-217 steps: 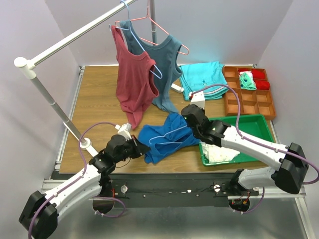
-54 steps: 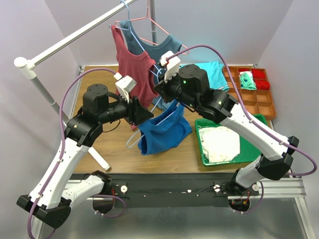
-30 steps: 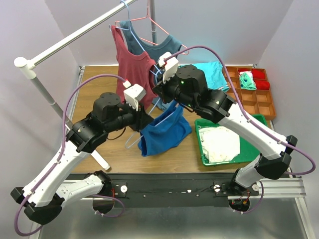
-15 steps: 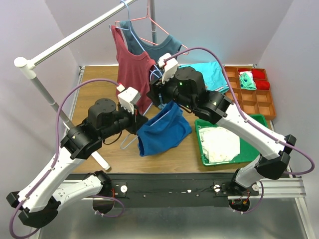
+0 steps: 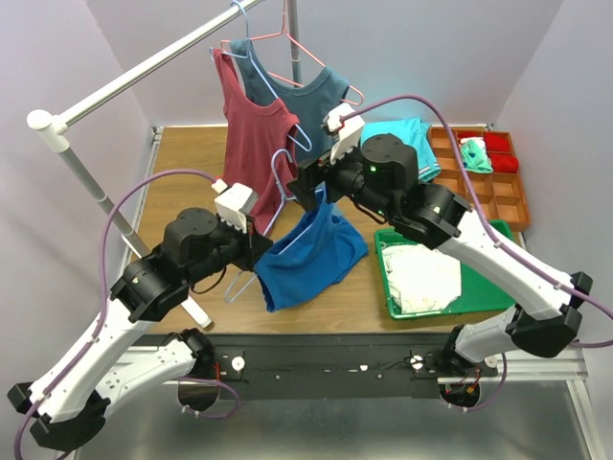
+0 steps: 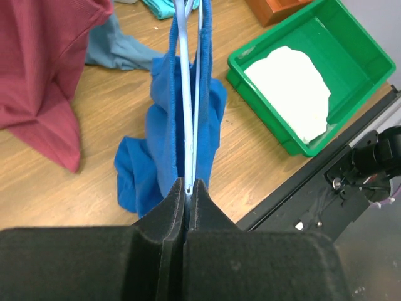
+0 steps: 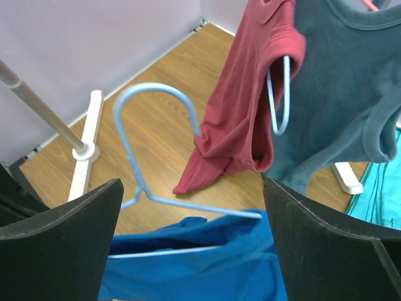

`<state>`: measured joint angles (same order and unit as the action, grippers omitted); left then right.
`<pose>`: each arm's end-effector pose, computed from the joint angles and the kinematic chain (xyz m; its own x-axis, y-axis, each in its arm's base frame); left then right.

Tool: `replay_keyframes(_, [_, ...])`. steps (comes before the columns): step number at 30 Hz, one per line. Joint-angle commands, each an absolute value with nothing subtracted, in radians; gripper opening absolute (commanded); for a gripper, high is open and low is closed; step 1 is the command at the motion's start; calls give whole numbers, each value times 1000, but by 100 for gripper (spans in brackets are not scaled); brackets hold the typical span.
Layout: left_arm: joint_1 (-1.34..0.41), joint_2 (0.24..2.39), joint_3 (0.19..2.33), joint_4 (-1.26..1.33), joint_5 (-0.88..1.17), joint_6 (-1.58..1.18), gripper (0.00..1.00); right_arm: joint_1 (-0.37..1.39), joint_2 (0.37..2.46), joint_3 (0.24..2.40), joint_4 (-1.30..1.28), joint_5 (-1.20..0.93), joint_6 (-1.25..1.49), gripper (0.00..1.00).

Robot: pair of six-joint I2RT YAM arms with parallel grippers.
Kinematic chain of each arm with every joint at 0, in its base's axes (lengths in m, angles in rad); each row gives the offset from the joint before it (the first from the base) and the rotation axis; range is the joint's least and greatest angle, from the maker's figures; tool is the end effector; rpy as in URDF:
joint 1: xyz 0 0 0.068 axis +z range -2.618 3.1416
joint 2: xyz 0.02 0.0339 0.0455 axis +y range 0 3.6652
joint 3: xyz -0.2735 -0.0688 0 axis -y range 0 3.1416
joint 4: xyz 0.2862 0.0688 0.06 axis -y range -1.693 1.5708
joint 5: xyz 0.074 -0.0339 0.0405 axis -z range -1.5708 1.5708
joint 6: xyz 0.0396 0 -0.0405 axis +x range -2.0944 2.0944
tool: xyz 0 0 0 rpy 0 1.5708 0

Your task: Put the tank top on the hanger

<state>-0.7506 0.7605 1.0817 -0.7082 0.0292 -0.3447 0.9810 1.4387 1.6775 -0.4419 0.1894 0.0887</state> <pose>0.1306 -0.1234 0.4064 -0.4968 0.0015 -0.8678 0.5670 0.7576 -0.3233 0.2056 0.2937 0.4878 -0.1750 -0.1050 -0.9790 -0.7009 0.7116 0.0489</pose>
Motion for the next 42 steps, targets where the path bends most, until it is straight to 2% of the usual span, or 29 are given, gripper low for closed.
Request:
replay_keyframes(1, [-758, 654, 1110, -811, -57, -406, 0, 988, 1368, 1634, -425, 262, 133, 100])
replay_keyframes(13, [-756, 586, 1389, -1124, -178, -426, 0, 986, 1321, 1600, -406, 417, 153, 100])
replay_keyframes(19, [-756, 647, 1584, -1250, -290, -420, 0, 986, 1316, 1634, -428, 465, 156, 100])
replay_keyframes(24, [-756, 761, 1681, -1319, -469, -454, 0, 986, 1318, 1674, -475, 465, 164, 100])
replay_keyframes(34, [-756, 887, 1648, -1158, -762, -459, 0, 986, 1321, 1672, -499, 457, 178, 100])
replay_keyframes(42, [-756, 983, 1706, -1002, -804, -368, 0, 986, 1332, 1669, -506, 453, 178, 100])
